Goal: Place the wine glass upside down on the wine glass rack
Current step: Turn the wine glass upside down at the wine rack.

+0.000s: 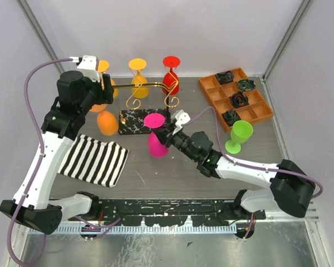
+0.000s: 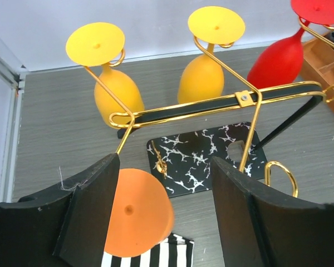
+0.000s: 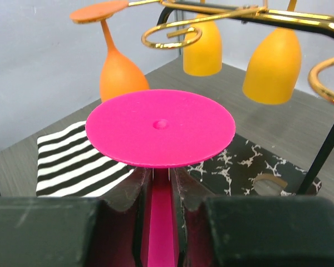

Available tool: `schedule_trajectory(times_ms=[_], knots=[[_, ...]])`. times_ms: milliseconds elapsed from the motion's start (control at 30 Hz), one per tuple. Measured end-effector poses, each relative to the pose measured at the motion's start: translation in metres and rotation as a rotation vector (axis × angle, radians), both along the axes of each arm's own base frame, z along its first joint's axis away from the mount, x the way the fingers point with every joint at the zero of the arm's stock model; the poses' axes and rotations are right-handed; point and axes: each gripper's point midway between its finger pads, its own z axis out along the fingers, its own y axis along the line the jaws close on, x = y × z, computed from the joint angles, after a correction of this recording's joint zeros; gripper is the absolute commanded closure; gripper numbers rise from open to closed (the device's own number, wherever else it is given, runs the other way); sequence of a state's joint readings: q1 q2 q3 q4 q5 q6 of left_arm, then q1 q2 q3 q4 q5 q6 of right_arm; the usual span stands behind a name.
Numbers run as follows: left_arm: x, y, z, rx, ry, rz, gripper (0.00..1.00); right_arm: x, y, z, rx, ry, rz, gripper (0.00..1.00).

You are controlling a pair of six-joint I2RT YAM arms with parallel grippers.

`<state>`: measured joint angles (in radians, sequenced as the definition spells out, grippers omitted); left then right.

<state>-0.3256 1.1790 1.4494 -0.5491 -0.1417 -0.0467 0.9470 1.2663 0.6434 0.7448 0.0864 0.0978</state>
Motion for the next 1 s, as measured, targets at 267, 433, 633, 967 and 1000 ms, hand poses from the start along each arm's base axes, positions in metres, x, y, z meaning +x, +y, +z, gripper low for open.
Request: schedule_trajectory(times_ms=[267, 433, 633, 967, 1000], knots=[[0.013, 0.031, -0.013, -0.076, 0.010, 0.072, 0.29, 0.021, 0.007, 0.031, 0.075, -0.081, -0.069, 0.99], [0.015, 0.039, -0.031, -0.116, 0.049, 0.089, 0.29, 0.034, 0.014, 0.041, 0.084, -0.120, -0.105, 0.99], [0.013, 0.037, -0.031, -0.136, 0.041, 0.075, 0.29, 0.046, 0.026, 0.035, 0.062, -0.132, -0.121, 0.99], [0.010, 0.041, -0.029, -0.143, 0.029, 0.084, 0.29, 0.063, 0.032, 0.030, 0.041, -0.140, -0.181, 0.99], [0.010, 0.041, -0.029, -0.143, 0.029, 0.084, 0.29, 0.065, 0.033, 0.031, 0.042, -0.141, -0.184, 0.99]])
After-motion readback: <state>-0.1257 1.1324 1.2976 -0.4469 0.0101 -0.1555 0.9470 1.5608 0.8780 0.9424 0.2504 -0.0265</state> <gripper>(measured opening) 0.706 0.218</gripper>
